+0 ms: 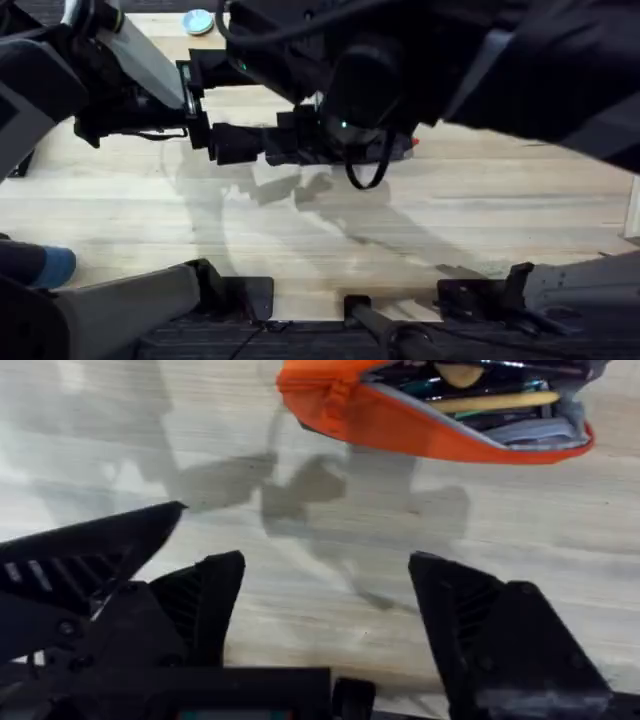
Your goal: Unzip the bag, pick up the pens from the table one at a time and place them inside, then zip the bag closed.
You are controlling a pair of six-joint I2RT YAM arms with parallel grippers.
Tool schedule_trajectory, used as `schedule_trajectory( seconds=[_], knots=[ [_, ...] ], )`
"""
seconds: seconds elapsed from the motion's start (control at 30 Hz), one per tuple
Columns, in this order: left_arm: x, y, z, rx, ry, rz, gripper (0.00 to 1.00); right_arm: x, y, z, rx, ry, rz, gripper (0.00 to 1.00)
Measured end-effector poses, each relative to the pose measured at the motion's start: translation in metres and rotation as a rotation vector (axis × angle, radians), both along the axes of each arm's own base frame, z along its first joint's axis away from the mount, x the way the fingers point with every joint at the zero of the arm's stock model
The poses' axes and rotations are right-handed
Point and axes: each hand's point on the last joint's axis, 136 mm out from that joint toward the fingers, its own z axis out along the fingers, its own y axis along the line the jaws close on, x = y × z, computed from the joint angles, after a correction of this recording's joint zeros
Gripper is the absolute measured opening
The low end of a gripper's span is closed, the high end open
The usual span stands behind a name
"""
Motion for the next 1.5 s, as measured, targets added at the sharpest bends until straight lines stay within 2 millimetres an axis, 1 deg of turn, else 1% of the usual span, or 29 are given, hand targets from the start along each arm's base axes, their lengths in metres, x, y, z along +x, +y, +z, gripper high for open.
schedule_trajectory(
  seconds=[0.17, 0.27, 0.5, 0.63, 0.8, 0.97, 1.13, 1.37, 1.5],
  knots=[
    [0.0, 0.001, -0.002, 0.012, 0.004, 0.004, 0.993, 0.0, -0.002, -0.017, -0.012, 0.009, -0.006, 0.995],
    [0.001, 0.005, -0.002, 0.011, 0.007, 0.017, 0.995, 0.001, -0.003, -0.022, -0.016, 0.011, -0.008, 0.995],
    [0.007, 0.031, -0.001, 0.007, 0.006, 0.111, 0.994, 0.011, 0.008, -0.021, 0.024, -0.022, 0.013, 0.996],
    [0.008, 0.039, -0.001, 0.003, 0.009, 0.14, 0.993, 0.017, 0.012, -0.031, 0.01, -0.016, 0.014, 0.996],
    [0.008, 0.039, -0.001, 0.004, 0.011, 0.142, 0.993, 0.024, 0.015, -0.045, -0.007, -0.006, 0.004, 0.996],
    [0.008, 0.039, -0.002, 0.005, 0.013, 0.142, 0.993, 0.032, 0.019, -0.049, 0.009, -0.017, -0.006, 0.996],
    [0.008, 0.039, -0.002, 0.007, 0.013, 0.142, 0.993, 0.038, 0.016, -0.051, 0.007, -0.016, -0.022, 0.995],
    [0.008, 0.039, -0.002, 0.009, 0.014, 0.142, 0.993, 0.05, 0.011, -0.073, -0.032, 0.01, -0.052, 0.995],
    [0.008, 0.039, -0.002, 0.009, 0.014, 0.142, 0.993, 0.058, 0.009, -0.076, -0.027, 0.007, -0.071, 0.995]
  ],
)
